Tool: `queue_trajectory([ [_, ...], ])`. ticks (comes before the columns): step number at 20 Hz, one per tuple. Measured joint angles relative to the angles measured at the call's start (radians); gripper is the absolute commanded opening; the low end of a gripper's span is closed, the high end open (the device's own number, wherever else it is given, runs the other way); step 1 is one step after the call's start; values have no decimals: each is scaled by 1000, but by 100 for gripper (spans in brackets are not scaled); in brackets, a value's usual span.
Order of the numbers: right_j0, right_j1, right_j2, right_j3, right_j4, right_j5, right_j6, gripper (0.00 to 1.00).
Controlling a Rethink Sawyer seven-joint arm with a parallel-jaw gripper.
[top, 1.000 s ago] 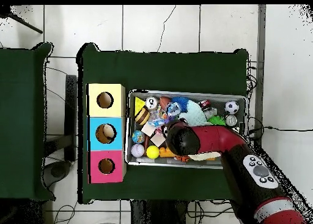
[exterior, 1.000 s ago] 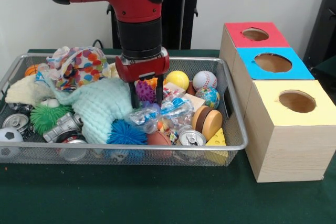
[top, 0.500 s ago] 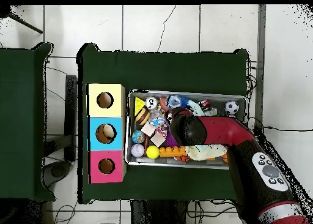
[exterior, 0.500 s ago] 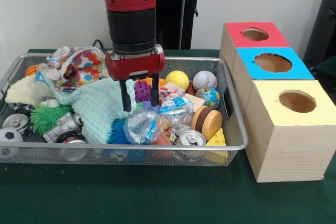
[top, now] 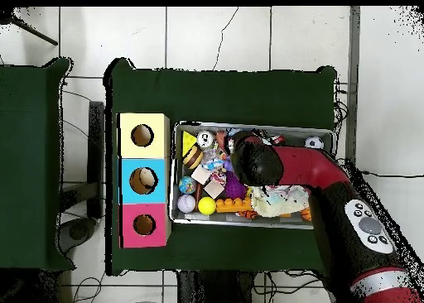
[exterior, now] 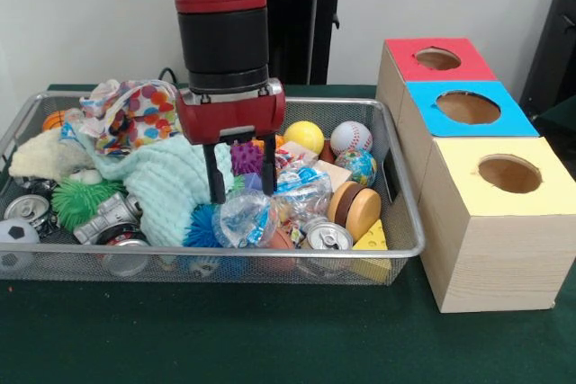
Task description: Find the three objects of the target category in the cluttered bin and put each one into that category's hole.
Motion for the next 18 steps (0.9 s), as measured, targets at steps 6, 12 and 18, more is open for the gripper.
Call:
queue_trajectory([
  [6,16,66,-14,1,-1,-18,0,100],
  [12,70,65,-67,2,-1,-40,0,100],
  [18,113,59,-121,16,-1,-43,0,100],
])
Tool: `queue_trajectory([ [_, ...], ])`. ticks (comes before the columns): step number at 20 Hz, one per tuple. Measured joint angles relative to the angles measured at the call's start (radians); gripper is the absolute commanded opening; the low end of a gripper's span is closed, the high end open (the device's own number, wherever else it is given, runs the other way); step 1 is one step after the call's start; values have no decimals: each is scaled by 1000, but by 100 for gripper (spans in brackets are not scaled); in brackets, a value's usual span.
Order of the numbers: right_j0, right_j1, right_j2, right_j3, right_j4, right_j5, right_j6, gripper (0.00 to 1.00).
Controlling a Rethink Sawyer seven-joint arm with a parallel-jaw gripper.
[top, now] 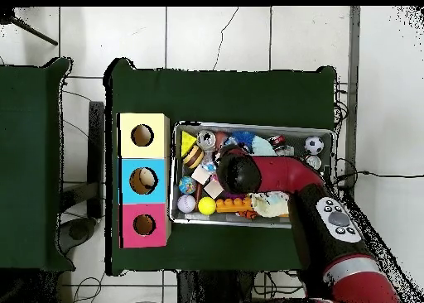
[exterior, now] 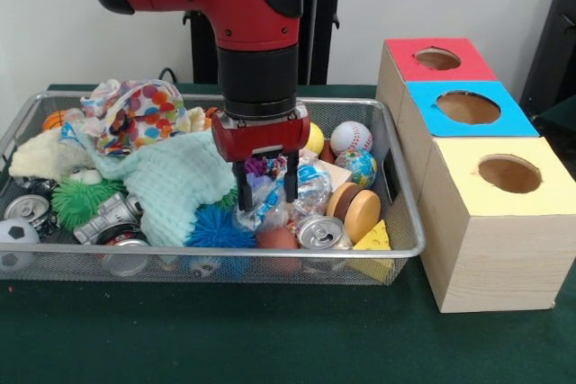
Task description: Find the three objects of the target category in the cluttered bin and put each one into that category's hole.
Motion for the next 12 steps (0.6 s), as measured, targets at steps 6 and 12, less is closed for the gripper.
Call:
queue_trajectory([
  [6,68,6,-94,0,0,-31,0,100],
  [12,141,34,-194,-14,0,-177,0,0],
])
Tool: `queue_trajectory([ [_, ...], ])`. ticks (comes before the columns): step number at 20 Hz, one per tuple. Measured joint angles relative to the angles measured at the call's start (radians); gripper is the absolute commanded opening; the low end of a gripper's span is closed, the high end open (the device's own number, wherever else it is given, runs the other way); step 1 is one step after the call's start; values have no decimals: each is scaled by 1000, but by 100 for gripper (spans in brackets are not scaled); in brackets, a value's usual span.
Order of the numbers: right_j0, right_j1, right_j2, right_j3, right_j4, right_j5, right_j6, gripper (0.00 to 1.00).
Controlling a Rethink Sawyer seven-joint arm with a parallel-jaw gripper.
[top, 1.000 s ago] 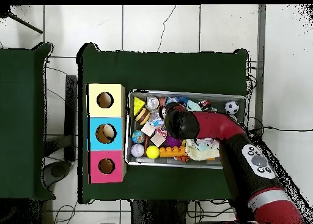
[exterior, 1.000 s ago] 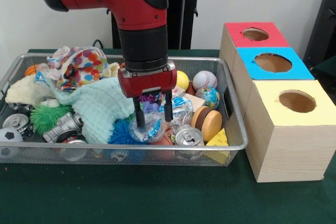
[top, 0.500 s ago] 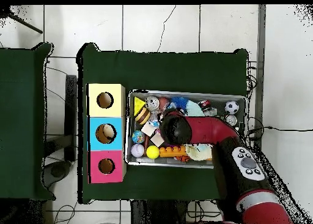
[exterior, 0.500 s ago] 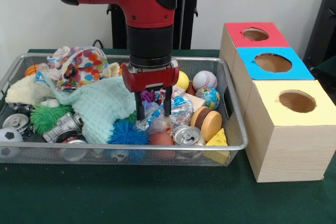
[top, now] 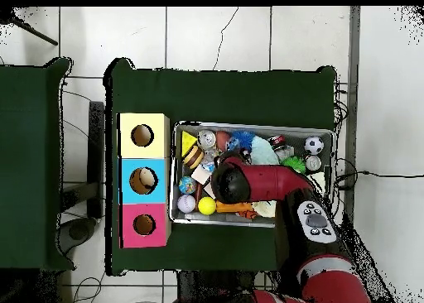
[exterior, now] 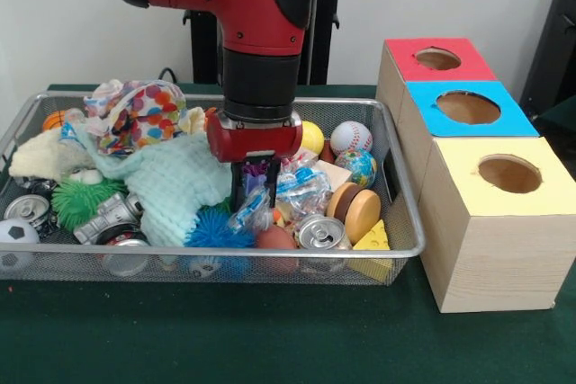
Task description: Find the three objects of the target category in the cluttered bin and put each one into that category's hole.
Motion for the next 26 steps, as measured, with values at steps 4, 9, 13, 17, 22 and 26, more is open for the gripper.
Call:
queue_trajectory([
  [4,-2,16,-19,7,0,-68,0,0],
  [9,-11,13,-19,15,1,-78,0,0],
  [13,-57,-12,7,51,-7,-78,0,0],
  [17,-165,-63,56,112,-57,-69,0,0],
  [22,-266,-102,73,140,-124,-30,0,0],
  [26,-322,-114,73,143,-191,22,0,0],
])
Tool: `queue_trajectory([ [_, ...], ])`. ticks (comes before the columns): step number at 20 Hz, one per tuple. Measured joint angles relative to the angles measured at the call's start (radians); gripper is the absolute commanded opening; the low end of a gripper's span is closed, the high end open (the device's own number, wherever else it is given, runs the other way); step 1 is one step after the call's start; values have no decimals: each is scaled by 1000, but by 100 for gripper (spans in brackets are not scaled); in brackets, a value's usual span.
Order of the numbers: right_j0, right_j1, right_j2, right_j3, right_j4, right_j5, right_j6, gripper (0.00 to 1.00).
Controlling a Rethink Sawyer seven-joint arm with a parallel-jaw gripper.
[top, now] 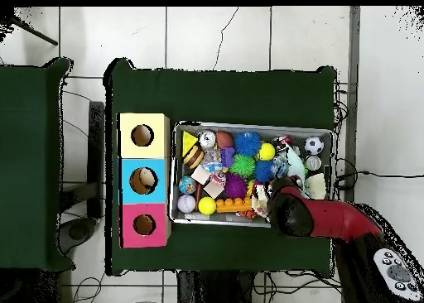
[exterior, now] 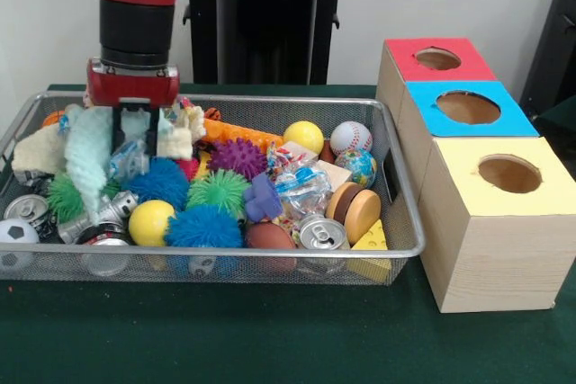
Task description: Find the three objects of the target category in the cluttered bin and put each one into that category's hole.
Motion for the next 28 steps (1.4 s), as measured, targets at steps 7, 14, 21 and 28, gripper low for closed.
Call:
queue_trajectory([
  [7,-10,3,1,0,-80,18,0,100],
  [14,63,5,-21,0,-136,19,0,100],
  [21,97,-4,-16,26,-144,19,0,100],
  [28,105,-22,4,68,-88,36,0,100],
])
